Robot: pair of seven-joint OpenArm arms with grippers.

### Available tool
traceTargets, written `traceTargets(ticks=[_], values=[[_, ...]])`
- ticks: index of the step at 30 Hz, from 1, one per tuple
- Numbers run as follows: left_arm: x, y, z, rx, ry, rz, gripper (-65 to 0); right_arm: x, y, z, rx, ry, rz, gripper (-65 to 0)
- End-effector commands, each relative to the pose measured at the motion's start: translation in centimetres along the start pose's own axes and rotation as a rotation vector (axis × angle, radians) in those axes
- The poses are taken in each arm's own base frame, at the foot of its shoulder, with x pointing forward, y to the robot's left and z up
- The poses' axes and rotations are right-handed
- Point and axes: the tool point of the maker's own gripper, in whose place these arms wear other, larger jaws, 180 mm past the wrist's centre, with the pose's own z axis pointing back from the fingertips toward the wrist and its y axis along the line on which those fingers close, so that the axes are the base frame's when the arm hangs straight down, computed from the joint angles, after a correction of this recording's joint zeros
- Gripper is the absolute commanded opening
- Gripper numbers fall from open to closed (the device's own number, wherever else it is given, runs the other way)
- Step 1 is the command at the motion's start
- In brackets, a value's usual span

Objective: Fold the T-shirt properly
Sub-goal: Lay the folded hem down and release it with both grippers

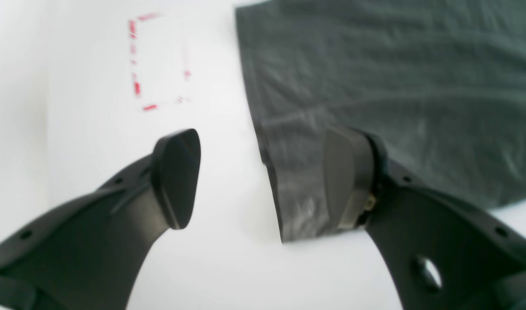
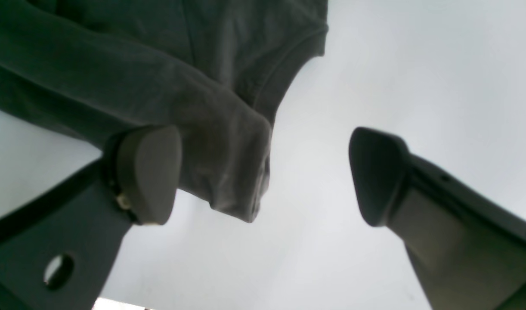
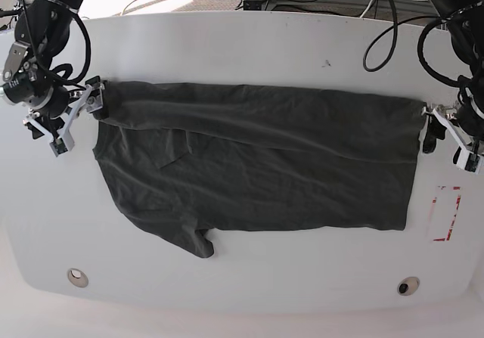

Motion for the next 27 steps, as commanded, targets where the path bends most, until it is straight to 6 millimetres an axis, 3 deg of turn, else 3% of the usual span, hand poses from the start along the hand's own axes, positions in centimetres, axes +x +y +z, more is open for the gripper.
traceTargets(ticks=[1, 7, 10, 20, 27], values=[[1.9, 1.2, 0.7, 0.029, -0.063, -0.023, -23.6, 1.2, 0.5, 0.4, -0.005, -0.045, 0.003, -7.5], [-0.3, -0.3, -0.4, -0.015, -0.020, 0.023, -23.6, 0.0, 2.6, -0.4, 0.043, -0.036, -0.036, -7.5], [-2.8, -0.9, -1.9, -0.037, 0.059, 0.050, -23.6, -0.3, 3.0, -0.8, 0.050, -0.033, -0.053, -7.5], [-7.0, -0.5, -4.0, -0.008, 0.111, 0.108, -23.6, -4.4, 0.2, -2.2, 0.045, 0.014, -0.248, -7.5], [-7.9, -0.9, -4.6, -0.025, 0.115, 0.136, -23.7, -6.2, 0.4, -3.7, 0.081, 0.038, -0.315, -7.6]])
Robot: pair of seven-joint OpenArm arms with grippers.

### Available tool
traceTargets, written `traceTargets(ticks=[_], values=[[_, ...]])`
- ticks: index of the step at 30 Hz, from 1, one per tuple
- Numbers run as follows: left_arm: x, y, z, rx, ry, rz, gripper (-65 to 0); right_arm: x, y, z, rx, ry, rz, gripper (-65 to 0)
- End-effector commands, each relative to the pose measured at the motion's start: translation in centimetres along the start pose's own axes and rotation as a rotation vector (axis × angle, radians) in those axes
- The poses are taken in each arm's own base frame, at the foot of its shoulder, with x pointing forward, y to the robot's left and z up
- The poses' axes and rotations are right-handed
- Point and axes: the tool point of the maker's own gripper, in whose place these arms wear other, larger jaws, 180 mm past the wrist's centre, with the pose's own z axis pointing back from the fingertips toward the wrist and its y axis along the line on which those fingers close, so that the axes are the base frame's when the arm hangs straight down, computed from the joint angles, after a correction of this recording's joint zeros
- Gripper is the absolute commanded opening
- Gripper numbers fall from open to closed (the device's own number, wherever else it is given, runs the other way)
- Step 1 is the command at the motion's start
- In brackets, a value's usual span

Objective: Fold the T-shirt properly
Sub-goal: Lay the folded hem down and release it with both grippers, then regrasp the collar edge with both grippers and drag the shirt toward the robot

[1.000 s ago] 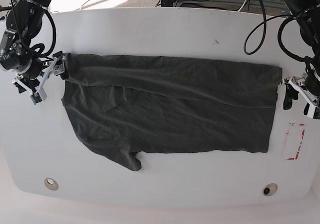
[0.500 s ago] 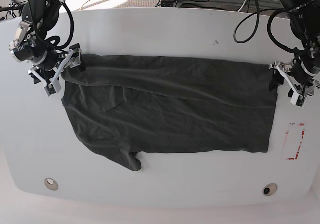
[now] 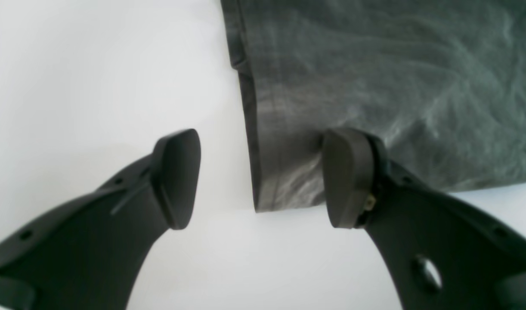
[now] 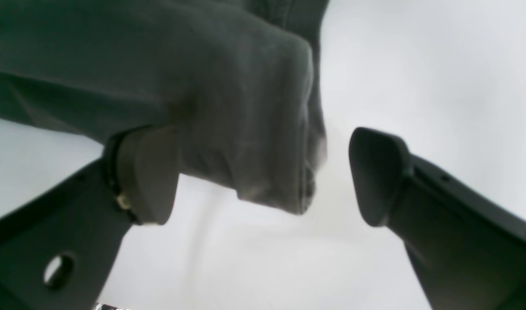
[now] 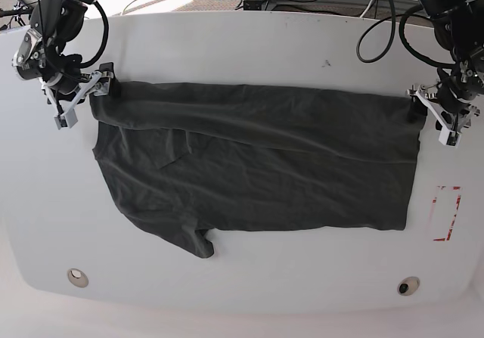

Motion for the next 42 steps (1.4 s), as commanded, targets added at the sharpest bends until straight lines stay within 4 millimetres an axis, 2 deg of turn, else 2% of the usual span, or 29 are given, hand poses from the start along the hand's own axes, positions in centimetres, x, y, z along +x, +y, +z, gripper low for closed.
traceTargets(ticks=[1, 5, 8, 10, 12, 14, 16, 18, 20, 22, 23, 27, 31, 40, 42], values=[[1.8, 0.4, 0.3, 0.005, -0.055, -0.016, -24.0, 0.3, -0.9, -0.1, -0.005, -0.007, -0.012, -7.6], [1.2, -0.7, -0.6, -0.028, -0.029, -0.021, -31.9, 0.4, -1.0, -0.6, 0.008, -0.021, -0.035, -7.6], [-0.4, -1.4, -1.5, -0.060, 0.015, -0.002, -40.4, 0.0, -1.0, -1.0, 0.016, -0.010, -0.050, -8.4], [-1.0, -1.3, -1.7, -0.063, 0.030, 0.012, -45.6, 0.0, -1.3, -0.9, 0.012, -0.007, -0.048, -13.6], [-1.4, -1.3, -1.9, -0.066, 0.040, 0.018, -51.2, 0.2, -1.9, -0.5, -0.003, -0.002, -0.032, -22.8], [-1.6, -1.3, -1.8, -0.065, 0.043, 0.018, -54.9, 0.1, -1.6, -0.7, 0.005, 0.014, -0.012, -32.2], [-1.7, -1.0, -1.6, -0.060, 0.044, 0.019, -55.8, 0.0, -1.4, -0.8, 0.009, 0.025, 0.001, -40.9], [-1.9, -1.0, -1.6, -0.059, 0.049, 0.020, -56.0, 0.2, -2.0, -0.4, -0.005, 0.030, 0.017, -46.1], [-2.8, -1.2, -1.2, -0.059, 0.065, 0.010, -56.1, 0.3, -2.3, -0.1, -0.009, 0.038, 0.034, -47.1], [-3.2, -1.4, -0.2, -0.051, 0.068, -0.017, -56.1, -0.8, -2.6, 0.3, -0.019, 0.067, 0.049, -47.4], [-3.8, -1.2, 0.7, -0.034, 0.072, -0.027, -56.1, -0.7, -2.9, 0.9, -0.036, 0.073, 0.075, -47.6], [-4.1, -0.5, 2.1, 0.001, 0.068, -0.036, -56.1, -0.9, -2.6, 2.1, -0.059, 0.079, 0.133, -47.7], [-6.8, 0.0, 4.1, 0.029, 0.117, -0.034, -56.1, -3.3, -2.1, 3.2, -0.069, 0.132, 0.170, -47.6], [-10.7, 2.0, 7.3, 0.100, 0.198, -0.010, -55.6, -7.3, -0.2, 4.7, -0.056, 0.206, 0.203, -47.1], [-10.9, 2.2, 7.5, 0.106, 0.201, -0.008, -55.4, -7.6, -0.1, 4.7, -0.054, 0.207, 0.196, -47.1]])
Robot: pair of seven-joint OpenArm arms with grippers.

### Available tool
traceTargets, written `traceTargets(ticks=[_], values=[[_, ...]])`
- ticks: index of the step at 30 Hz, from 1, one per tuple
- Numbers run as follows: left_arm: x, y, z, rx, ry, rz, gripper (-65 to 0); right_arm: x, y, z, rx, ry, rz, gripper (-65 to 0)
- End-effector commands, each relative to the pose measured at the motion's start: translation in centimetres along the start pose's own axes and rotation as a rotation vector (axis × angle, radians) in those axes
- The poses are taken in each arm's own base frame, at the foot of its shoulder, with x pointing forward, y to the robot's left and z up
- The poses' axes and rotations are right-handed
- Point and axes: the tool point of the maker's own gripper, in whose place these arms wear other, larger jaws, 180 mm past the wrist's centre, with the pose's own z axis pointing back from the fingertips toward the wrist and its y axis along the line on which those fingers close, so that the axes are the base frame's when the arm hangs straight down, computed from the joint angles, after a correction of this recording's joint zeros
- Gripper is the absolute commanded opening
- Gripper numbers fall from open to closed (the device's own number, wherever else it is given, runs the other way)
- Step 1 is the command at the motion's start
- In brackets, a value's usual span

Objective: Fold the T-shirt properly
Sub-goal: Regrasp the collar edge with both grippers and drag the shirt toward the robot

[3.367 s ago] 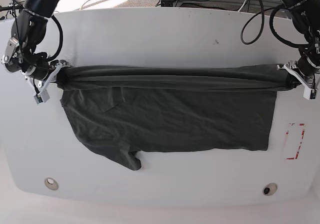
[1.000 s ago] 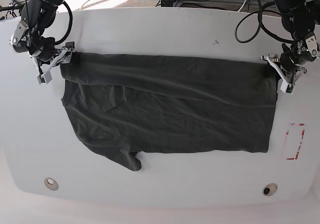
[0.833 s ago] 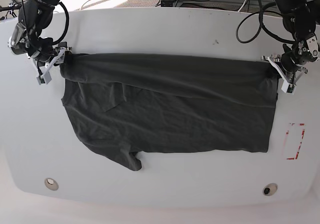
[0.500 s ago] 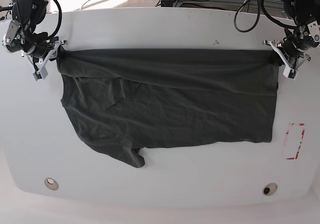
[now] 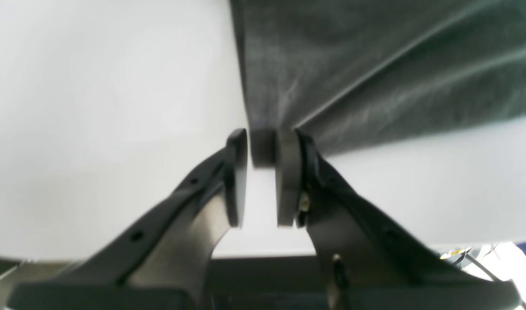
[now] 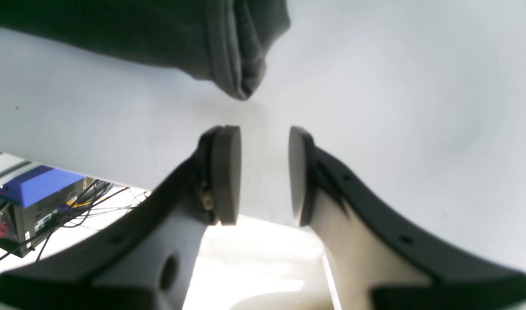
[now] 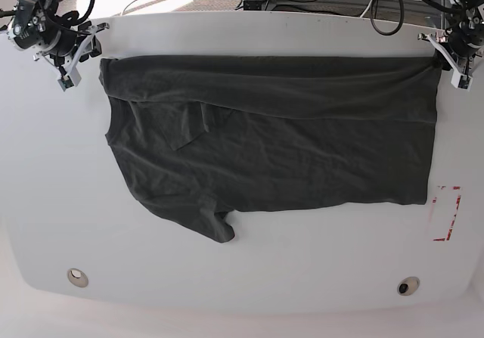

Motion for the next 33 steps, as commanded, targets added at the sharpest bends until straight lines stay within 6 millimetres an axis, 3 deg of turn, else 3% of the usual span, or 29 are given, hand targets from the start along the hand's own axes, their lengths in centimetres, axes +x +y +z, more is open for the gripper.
traceTargets(ticks=[1, 5, 8, 10, 14, 16, 21, 26, 33], values=[[0.4, 1.0, 0.7, 0.025, -0.009, -0.016, -55.1, 0.1, -0.3, 0.4, -0.013, -0.008, 0.005, -47.1], [0.6, 1.2, 0.9, 0.034, -0.015, -0.015, -45.8, 0.4, -0.1, 0.4, -0.012, -0.017, 0.005, -46.6], [1.8, 1.6, 1.7, 0.055, -0.044, -0.034, -36.5, 1.8, -0.1, 0.9, -0.026, -0.053, 0.026, -38.2], [2.8, 1.6, 2.4, 0.073, -0.048, -0.064, -32.2, 2.5, -0.1, 1.3, -0.035, -0.073, 0.043, -29.3], [5.5, 1.8, 3.6, 0.115, -0.079, -0.110, -30.8, 4.3, -0.3, 1.6, -0.048, -0.116, 0.057, -17.1], [5.7, 1.9, 3.6, 0.120, -0.078, -0.109, -30.8, 5.2, -0.6, 1.7, -0.059, -0.136, 0.061, -14.6], [6.3, 2.1, 3.0, 0.116, -0.093, -0.085, -30.8, 5.5, -1.1, 0.4, -0.033, -0.139, 0.007, -13.5], [6.0, 2.6, 1.3, 0.090, -0.084, -0.017, -31.1, 4.3, -1.4, -1.3, 0.004, -0.106, -0.058, -13.5], [6.5, 2.7, -0.8, 0.051, -0.085, 0.051, -31.1, 4.3, -1.8, -2.2, 0.025, -0.123, -0.103, -14.1]])
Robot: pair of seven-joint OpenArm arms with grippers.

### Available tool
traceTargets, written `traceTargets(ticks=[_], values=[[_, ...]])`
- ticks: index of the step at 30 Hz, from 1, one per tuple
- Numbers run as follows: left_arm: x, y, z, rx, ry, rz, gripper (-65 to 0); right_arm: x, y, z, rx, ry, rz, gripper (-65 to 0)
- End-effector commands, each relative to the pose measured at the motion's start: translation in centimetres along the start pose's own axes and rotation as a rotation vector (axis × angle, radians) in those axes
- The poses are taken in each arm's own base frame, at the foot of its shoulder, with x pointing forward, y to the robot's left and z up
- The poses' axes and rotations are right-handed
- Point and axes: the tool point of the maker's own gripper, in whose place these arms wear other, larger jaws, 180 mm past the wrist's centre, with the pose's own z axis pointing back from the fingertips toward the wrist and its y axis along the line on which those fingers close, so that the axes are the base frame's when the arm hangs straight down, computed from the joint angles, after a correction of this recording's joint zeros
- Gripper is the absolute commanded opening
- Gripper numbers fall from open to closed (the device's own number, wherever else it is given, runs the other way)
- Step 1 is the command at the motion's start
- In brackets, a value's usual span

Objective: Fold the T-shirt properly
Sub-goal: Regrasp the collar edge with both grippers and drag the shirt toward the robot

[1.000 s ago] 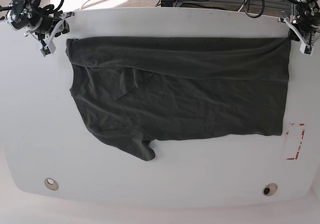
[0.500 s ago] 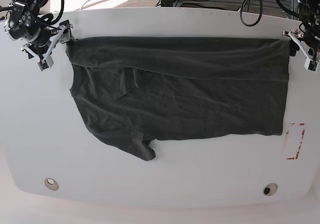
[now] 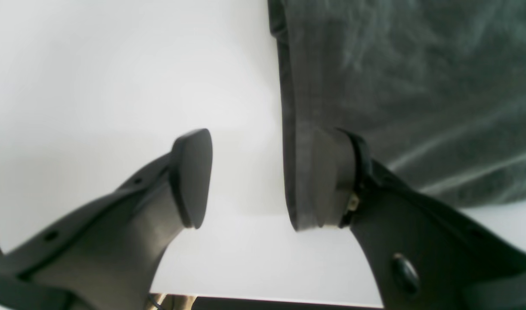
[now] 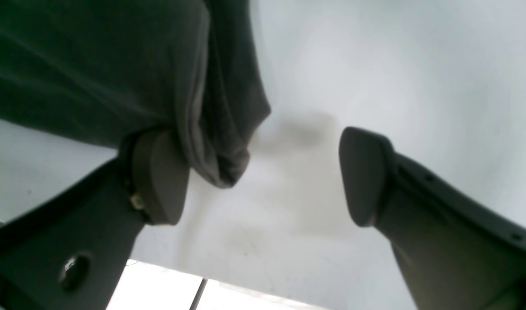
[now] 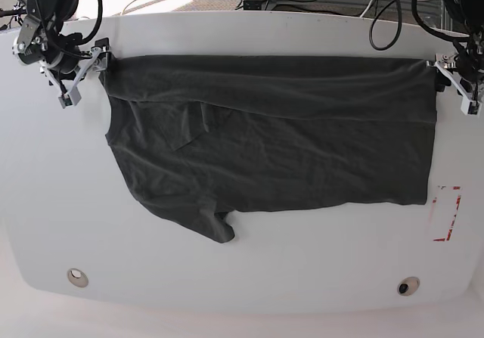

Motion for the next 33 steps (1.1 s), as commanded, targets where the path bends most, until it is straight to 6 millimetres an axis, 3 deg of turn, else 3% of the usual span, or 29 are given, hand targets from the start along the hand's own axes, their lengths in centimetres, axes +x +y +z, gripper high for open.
traceTargets(ticks=[1, 3, 7, 9, 13, 16, 18, 27, 33], values=[[1.1, 0.3, -0.6, -0.012, -0.025, 0.010, -31.2, 0.9, -0.5, 0.4, 0.000, -0.034, -0.001, -14.7], [1.2, 0.2, -1.2, -0.025, -0.022, 0.029, -31.5, 0.9, -0.4, 0.3, 0.002, -0.034, -0.003, -18.2], [0.3, 0.0, -2.2, -0.048, 0.005, 0.064, -39.6, 0.2, 0.6, -0.6, 0.027, -0.029, -0.033, -35.5], [-0.4, -0.2, -2.6, -0.058, 0.023, 0.077, -46.0, -0.1, 0.7, -0.8, 0.035, -0.022, -0.046, -46.5], [-0.9, -0.3, -2.7, -0.062, 0.035, 0.083, -57.9, -0.4, 1.0, -0.9, 0.043, -0.019, -0.052, -62.0], [-1.3, -0.1, -2.5, -0.058, 0.044, 0.080, -59.9, -0.6, 0.9, -0.9, 0.042, -0.013, -0.053, -65.0], [-2.7, -0.2, -2.3, -0.059, 0.074, 0.075, -60.0, -1.2, 0.8, -0.7, 0.038, 0.000, -0.052, -65.0], [-5.5, -0.2, 0.4, -0.027, 0.130, -0.006, -60.1, -3.0, 2.0, 2.0, -0.003, 0.029, 0.045, -65.0], [-5.8, -0.3, 1.5, -0.015, 0.137, -0.049, -59.3, -4.9, 2.7, 2.8, -0.006, 0.070, 0.065, -65.0]])
